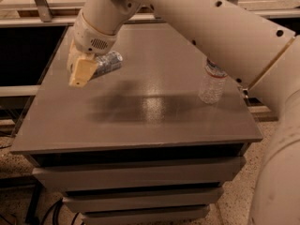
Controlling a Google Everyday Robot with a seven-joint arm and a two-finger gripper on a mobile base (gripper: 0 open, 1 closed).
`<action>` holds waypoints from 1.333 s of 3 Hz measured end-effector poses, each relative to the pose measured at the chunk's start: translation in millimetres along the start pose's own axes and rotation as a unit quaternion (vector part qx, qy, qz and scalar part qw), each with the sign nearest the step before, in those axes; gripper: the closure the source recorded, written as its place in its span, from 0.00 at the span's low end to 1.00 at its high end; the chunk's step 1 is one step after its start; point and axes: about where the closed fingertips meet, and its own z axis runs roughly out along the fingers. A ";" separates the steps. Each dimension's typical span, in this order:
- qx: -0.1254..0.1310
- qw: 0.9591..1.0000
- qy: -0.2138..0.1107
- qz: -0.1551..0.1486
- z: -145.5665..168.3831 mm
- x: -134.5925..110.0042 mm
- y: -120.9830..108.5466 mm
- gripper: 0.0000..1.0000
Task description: Place redbull can upright
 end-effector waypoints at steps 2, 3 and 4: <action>0.032 0.992 -0.039 0.113 8.4 -8.7 -7.7 1.00; 0.037 0.983 -0.070 0.168 11.0 -9.0 -17.0 1.00; 0.040 0.973 -0.100 0.204 11.4 -8.3 -23.8 1.00</action>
Offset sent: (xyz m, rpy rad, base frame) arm 0.0159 0.0153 0.0010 0.1676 0.1939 -0.3329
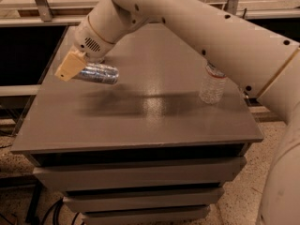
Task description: Place redbull can upright
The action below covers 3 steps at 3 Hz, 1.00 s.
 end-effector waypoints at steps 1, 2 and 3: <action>0.000 0.999 -0.019 0.029 0.8 -0.4 -6.2 1.00; -0.003 0.999 -0.023 0.049 5.0 2.1 -12.4 0.82; -0.007 0.998 -0.019 0.064 11.9 7.2 -16.6 0.59</action>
Offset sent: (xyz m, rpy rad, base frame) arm 0.0229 -0.0010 -0.0088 0.0663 0.1144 -0.0960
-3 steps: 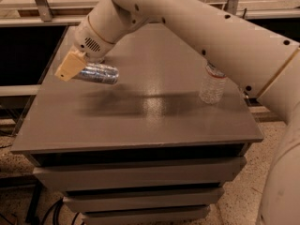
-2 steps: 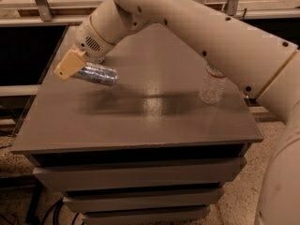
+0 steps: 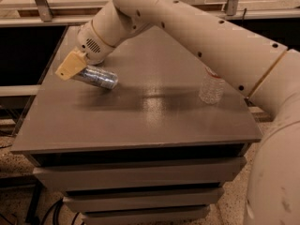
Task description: Place redbull can upright
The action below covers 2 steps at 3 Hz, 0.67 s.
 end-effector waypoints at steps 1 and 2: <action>-0.001 1.000 0.011 0.009 6.5 3.3 -3.8 0.36; -0.005 1.000 0.019 0.017 12.7 6.9 -7.1 0.13</action>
Offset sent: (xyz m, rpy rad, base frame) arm 0.0128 0.0033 -0.0206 -0.0519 0.0581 -0.0228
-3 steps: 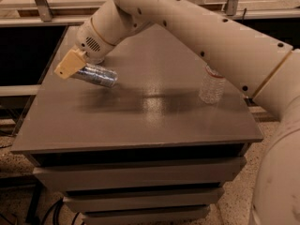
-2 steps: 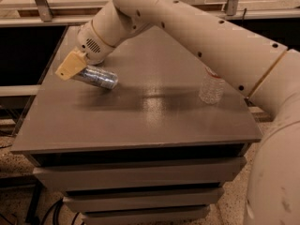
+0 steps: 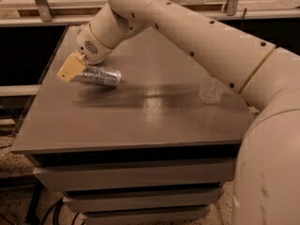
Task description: Place redbull can upright
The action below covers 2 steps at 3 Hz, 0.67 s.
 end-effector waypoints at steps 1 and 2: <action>-0.004 1.000 0.008 0.008 5.4 4.5 -3.5 0.00; -0.002 1.000 0.008 0.009 5.7 4.9 -4.2 0.00</action>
Offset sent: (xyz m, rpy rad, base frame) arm 0.0082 -0.0026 -0.0089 -0.0227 0.0243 -0.0165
